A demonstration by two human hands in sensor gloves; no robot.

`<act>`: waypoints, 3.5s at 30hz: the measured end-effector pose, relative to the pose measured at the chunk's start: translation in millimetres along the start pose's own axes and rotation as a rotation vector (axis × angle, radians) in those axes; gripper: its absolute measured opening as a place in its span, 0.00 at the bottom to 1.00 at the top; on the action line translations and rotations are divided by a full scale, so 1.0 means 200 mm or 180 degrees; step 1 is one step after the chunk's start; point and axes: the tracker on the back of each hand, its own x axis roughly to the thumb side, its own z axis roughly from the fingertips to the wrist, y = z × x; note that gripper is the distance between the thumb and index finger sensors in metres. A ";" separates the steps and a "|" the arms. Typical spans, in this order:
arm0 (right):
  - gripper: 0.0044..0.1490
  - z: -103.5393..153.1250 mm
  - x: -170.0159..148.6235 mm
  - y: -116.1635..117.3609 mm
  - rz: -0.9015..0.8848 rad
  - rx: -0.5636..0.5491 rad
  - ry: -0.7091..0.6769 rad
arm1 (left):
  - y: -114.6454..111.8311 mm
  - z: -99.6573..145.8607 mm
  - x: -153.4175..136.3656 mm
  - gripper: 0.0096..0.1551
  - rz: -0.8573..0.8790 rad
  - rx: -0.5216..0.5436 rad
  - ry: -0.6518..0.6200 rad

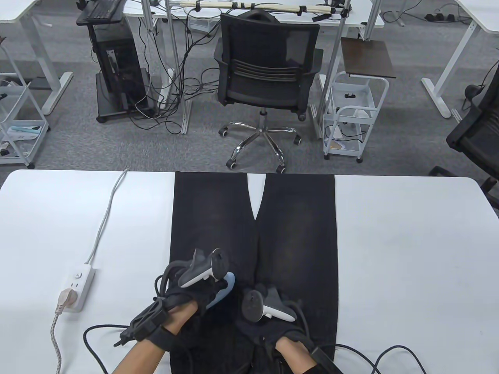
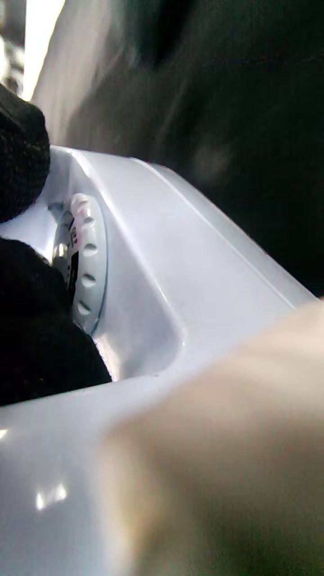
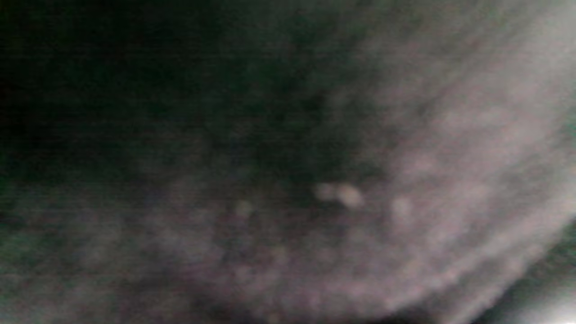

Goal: Iron trousers with electric iron on table

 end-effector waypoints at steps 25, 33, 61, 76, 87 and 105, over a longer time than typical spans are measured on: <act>0.56 0.00 0.00 0.00 -0.0054 0.0062 -0.0034 | 0.08 -0.23 -0.11 0.30 0.0297 -0.0027 0.0258; 0.56 0.00 0.00 0.01 -0.0012 -0.0026 -0.0021 | -0.07 0.16 0.01 0.30 0.0018 -0.0119 -0.0253; 0.45 0.50 -0.72 -0.15 -0.0136 -0.0884 0.0851 | 0.12 0.47 0.75 0.32 -0.0208 0.0299 -0.1342; 0.46 0.41 -0.85 0.02 -0.0307 -0.0302 0.1011 | -0.08 0.22 1.05 0.34 -0.0667 0.0318 -0.1409; 0.46 0.40 -0.85 0.02 -0.0346 -0.0238 0.1009 | 0.13 -0.30 0.99 0.34 -0.0338 0.0177 -0.0630; 0.47 0.41 -0.86 0.02 -0.0440 -0.0237 0.0962 | 0.03 -0.09 1.02 0.30 -0.0140 -0.0158 -0.0986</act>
